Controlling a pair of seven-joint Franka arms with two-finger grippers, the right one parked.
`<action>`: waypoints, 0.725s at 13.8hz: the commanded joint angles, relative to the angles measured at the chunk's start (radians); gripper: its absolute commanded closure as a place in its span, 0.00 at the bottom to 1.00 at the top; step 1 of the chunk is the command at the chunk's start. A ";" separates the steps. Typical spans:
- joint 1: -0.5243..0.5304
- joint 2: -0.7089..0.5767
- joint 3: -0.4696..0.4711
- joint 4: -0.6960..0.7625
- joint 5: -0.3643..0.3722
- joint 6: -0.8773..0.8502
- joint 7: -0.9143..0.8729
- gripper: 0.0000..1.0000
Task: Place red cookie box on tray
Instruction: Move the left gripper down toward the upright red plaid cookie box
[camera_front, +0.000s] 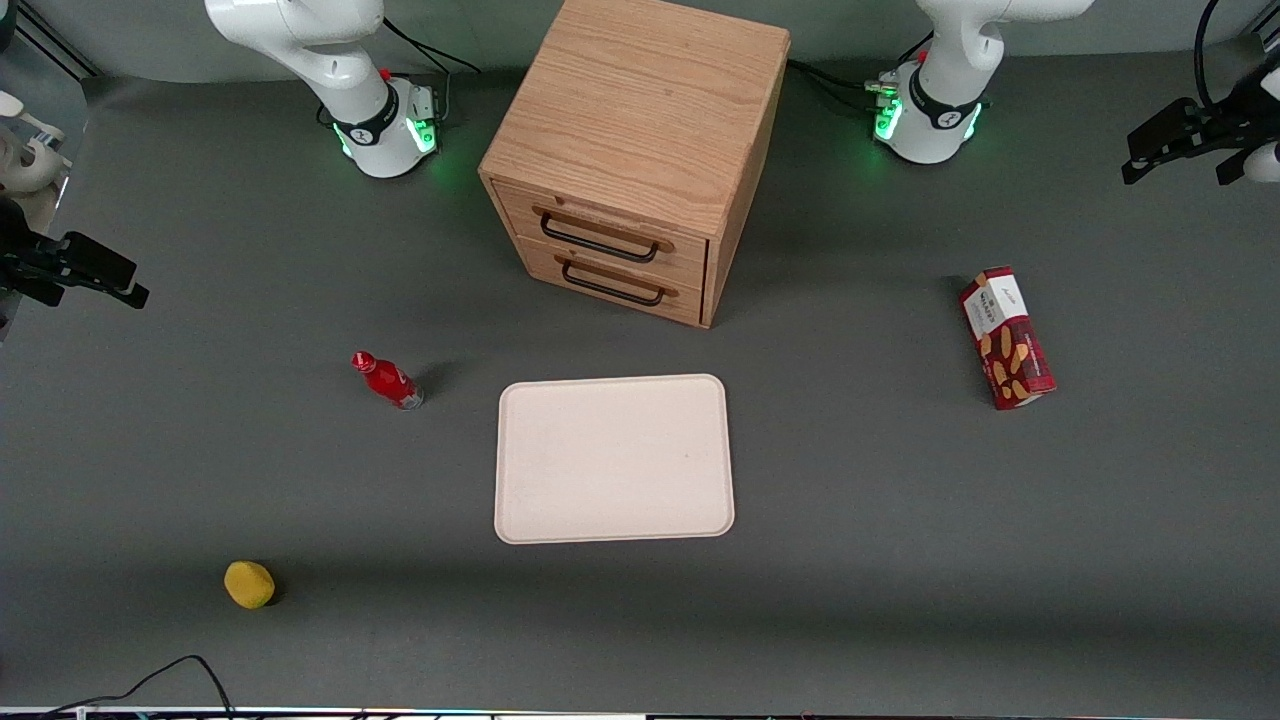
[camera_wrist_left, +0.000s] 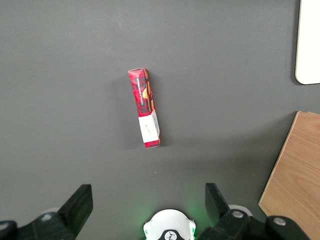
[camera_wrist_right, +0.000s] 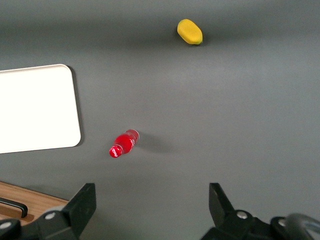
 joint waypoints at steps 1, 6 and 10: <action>-0.005 0.018 -0.006 0.038 -0.001 -0.027 0.010 0.00; -0.013 0.031 -0.017 0.041 0.004 -0.080 0.010 0.00; -0.004 0.031 -0.024 -0.100 0.007 0.020 -0.016 0.00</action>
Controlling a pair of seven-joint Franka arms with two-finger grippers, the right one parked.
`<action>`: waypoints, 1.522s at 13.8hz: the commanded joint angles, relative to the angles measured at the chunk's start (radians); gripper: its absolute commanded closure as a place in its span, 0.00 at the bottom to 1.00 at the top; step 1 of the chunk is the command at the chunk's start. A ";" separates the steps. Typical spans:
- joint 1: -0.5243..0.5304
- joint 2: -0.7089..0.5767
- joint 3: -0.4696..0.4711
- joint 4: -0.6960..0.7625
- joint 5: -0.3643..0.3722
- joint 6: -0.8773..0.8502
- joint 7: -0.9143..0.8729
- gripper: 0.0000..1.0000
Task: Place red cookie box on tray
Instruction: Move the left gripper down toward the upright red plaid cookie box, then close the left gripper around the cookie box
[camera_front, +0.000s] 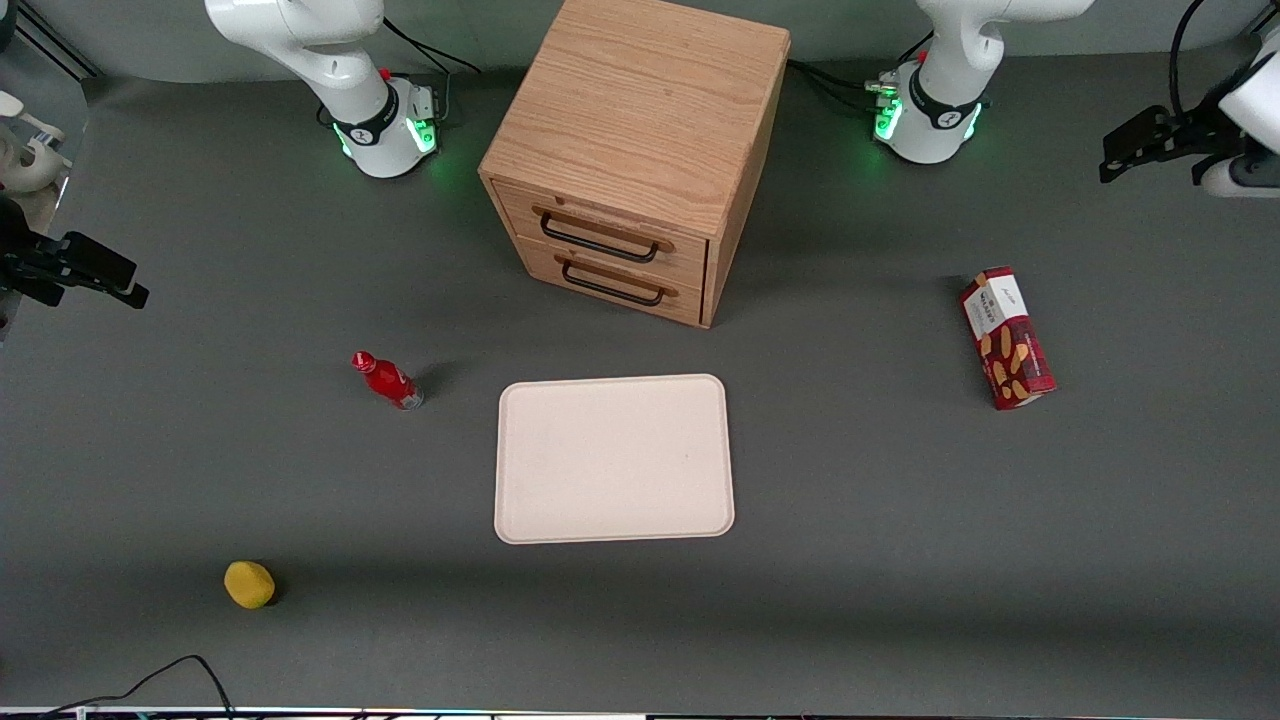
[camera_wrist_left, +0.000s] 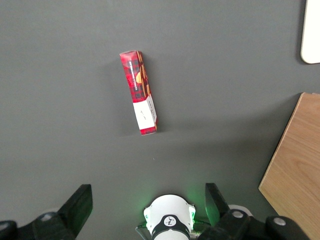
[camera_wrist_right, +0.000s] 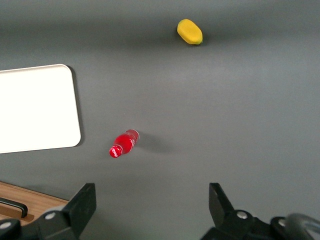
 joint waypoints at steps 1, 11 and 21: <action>0.002 -0.005 0.003 -0.136 0.008 0.116 -0.029 0.00; 0.043 0.140 0.064 -0.553 0.000 0.789 -0.035 0.00; 0.065 0.372 0.063 -0.639 -0.112 1.186 -0.035 0.00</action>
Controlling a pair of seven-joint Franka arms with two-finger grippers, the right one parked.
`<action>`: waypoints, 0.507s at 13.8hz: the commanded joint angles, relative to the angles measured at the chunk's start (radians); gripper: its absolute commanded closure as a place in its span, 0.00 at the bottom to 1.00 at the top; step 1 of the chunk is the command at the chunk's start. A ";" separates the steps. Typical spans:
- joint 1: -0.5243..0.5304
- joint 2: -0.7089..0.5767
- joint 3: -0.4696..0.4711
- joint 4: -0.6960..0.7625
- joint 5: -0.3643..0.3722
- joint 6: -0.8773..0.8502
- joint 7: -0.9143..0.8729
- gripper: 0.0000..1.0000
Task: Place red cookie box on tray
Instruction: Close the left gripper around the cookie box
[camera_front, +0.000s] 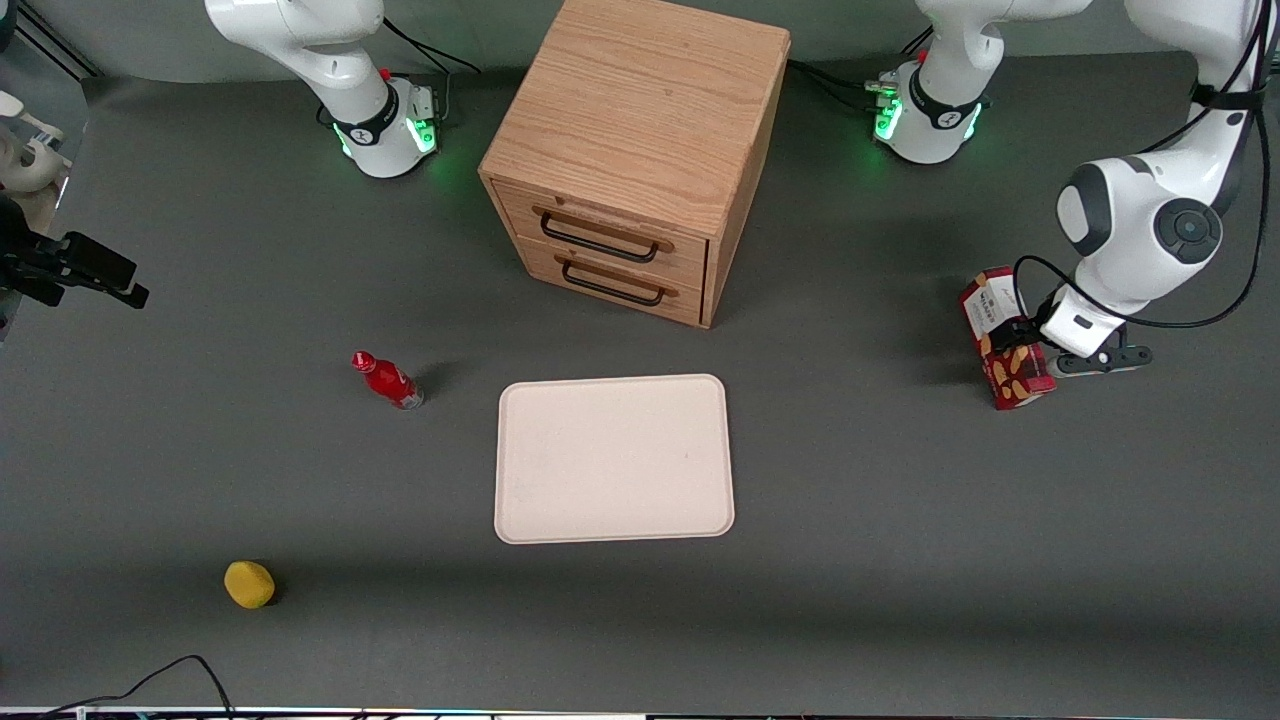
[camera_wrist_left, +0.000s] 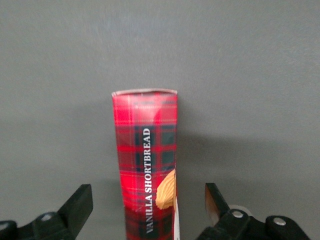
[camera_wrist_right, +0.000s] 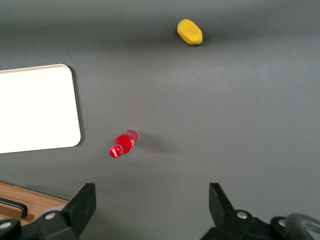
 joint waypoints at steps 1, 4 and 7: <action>0.003 -0.002 -0.003 -0.020 -0.031 0.018 -0.011 0.00; 0.003 0.004 -0.003 -0.027 -0.031 0.033 -0.011 0.13; 0.001 0.009 -0.003 -0.029 -0.031 0.033 -0.011 0.55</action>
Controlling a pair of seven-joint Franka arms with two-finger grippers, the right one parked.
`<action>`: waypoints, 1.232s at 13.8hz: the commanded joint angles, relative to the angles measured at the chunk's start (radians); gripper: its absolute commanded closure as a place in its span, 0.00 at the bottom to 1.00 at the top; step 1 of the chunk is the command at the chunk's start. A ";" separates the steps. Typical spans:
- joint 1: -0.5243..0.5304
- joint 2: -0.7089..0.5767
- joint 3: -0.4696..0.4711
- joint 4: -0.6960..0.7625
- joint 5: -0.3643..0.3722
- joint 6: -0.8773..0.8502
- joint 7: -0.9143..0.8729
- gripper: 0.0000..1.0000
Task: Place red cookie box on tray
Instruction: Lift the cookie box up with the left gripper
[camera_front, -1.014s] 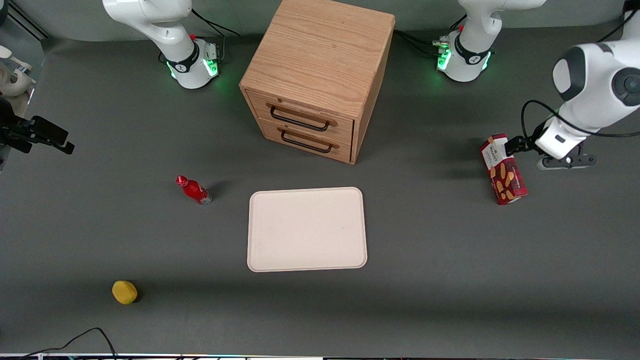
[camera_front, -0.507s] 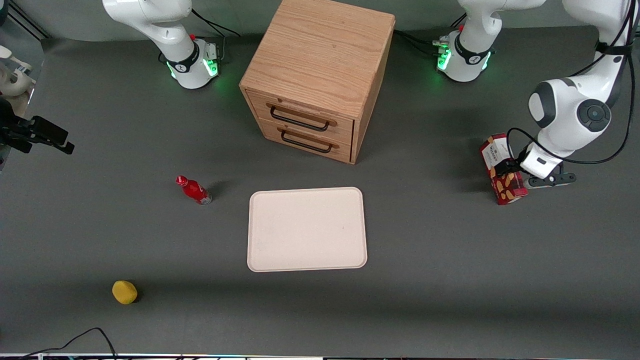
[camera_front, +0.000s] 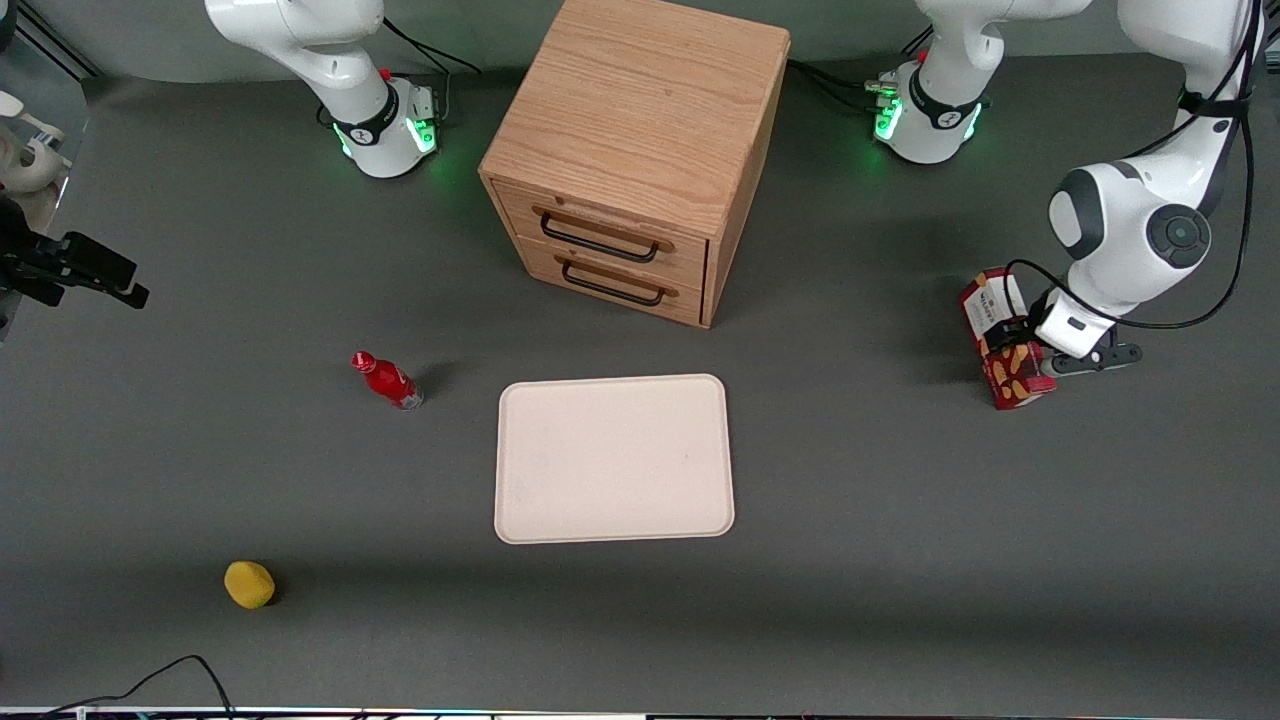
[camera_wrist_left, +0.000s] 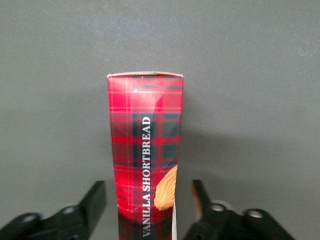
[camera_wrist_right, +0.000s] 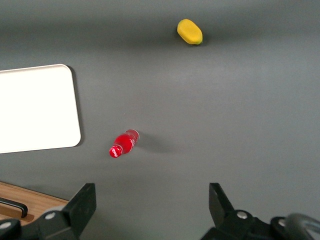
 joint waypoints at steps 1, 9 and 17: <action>0.001 -0.003 -0.003 -0.017 -0.011 0.024 -0.010 0.69; -0.010 -0.078 -0.006 -0.010 -0.012 -0.075 -0.017 0.90; -0.034 -0.206 -0.132 0.526 0.001 -0.883 -0.193 0.89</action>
